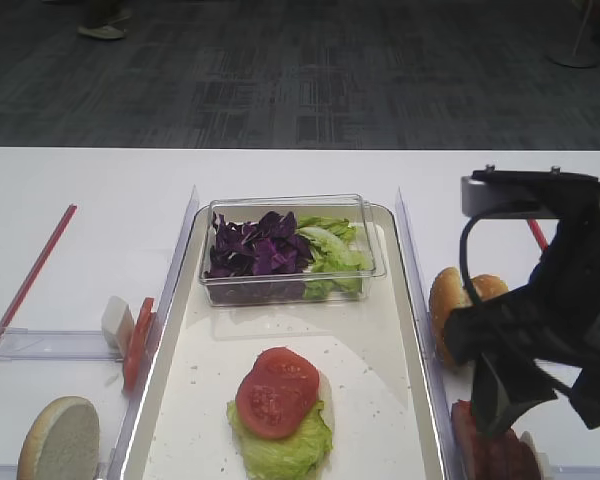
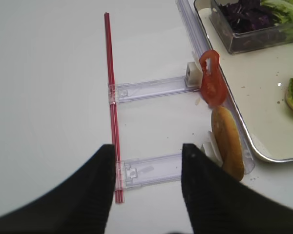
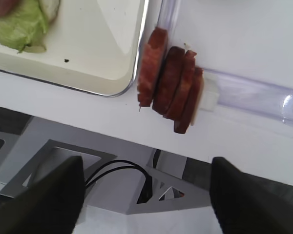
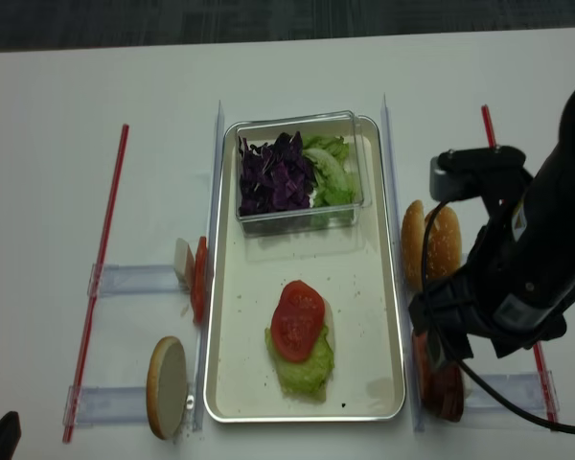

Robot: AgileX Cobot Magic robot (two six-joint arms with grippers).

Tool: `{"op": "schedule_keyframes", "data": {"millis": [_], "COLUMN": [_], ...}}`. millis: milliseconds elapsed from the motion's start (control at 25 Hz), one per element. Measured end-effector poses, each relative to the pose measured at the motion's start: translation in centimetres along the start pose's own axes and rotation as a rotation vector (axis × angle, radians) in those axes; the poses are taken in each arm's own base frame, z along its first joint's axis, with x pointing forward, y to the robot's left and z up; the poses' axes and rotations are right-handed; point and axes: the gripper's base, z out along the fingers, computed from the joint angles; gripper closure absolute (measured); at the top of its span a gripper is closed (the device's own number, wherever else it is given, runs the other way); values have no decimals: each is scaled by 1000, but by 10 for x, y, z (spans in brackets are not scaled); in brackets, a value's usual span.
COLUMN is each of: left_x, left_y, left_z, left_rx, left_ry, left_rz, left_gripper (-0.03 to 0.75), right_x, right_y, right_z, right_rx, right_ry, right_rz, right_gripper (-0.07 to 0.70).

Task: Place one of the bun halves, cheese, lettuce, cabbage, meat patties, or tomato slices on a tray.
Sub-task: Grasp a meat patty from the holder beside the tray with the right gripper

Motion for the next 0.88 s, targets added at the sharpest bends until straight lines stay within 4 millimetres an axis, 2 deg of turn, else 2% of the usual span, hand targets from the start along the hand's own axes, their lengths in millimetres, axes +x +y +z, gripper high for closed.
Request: {"op": "schedule_keyframes", "data": {"millis": [200, 440, 880], "left_x": [0, 0, 0], "left_y": [0, 0, 0], "left_z": [0, 0, 0], "left_rx": [0, 0, 0], "left_ry": [0, 0, 0], "left_rz": [0, 0, 0], "left_gripper": [422, 422, 422], "right_x": [-4, -8, -24], "right_y": [14, 29, 29], "right_z": [17, 30, 47], "right_rx": [15, 38, 73], "right_ry": [64, 36, -3], "right_rz": [10, 32, 104], "right_gripper": [78, 78, 92]}}
